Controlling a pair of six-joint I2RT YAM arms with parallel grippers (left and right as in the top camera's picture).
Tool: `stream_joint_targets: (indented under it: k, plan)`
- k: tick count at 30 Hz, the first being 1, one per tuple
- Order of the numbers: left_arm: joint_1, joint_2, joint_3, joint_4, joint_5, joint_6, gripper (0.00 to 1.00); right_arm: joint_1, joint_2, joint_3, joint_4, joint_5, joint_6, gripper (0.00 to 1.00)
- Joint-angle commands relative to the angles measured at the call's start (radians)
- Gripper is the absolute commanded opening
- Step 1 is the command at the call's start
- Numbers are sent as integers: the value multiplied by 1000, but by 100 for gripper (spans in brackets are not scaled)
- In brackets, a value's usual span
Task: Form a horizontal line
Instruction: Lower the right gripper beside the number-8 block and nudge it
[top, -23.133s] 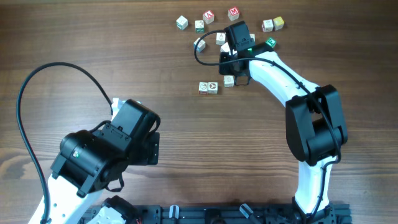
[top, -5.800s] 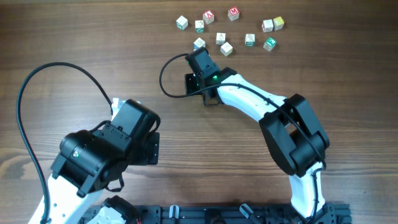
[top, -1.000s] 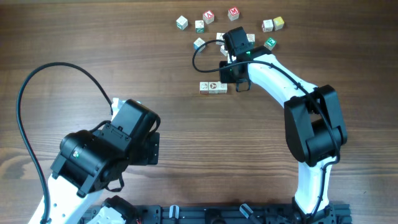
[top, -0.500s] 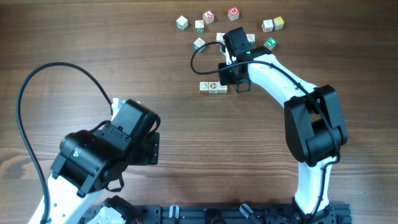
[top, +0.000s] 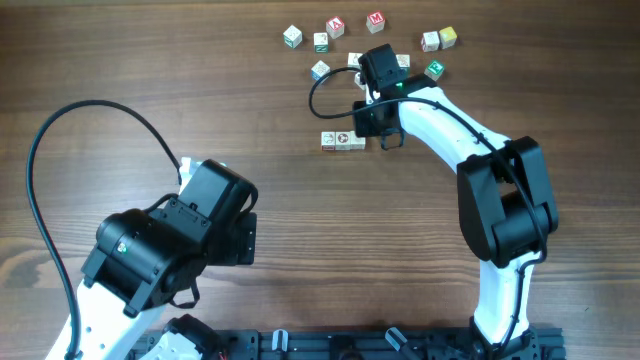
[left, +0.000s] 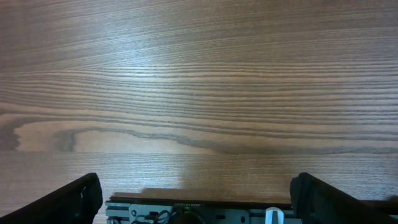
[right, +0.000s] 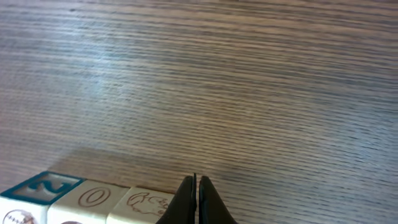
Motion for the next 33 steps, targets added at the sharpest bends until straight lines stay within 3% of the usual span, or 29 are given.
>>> stream_joint_targets:
  k: [1, 10, 24, 33]
  plan:
    - [4, 0, -5, 2, -16, 1, 100, -1, 23, -6, -6, 0, -21, 5]
    - [4, 0, -5, 3, -16, 1, 100, -1, 23, -6, -20, -78, -127, 4]
    - [4, 0, -5, 3, -16, 1, 100, -1, 23, -6, -23, -77, -119, 5]
    - [4, 0, -5, 3, -16, 1, 100, -1, 23, -6, -51, -17, -36, 5]
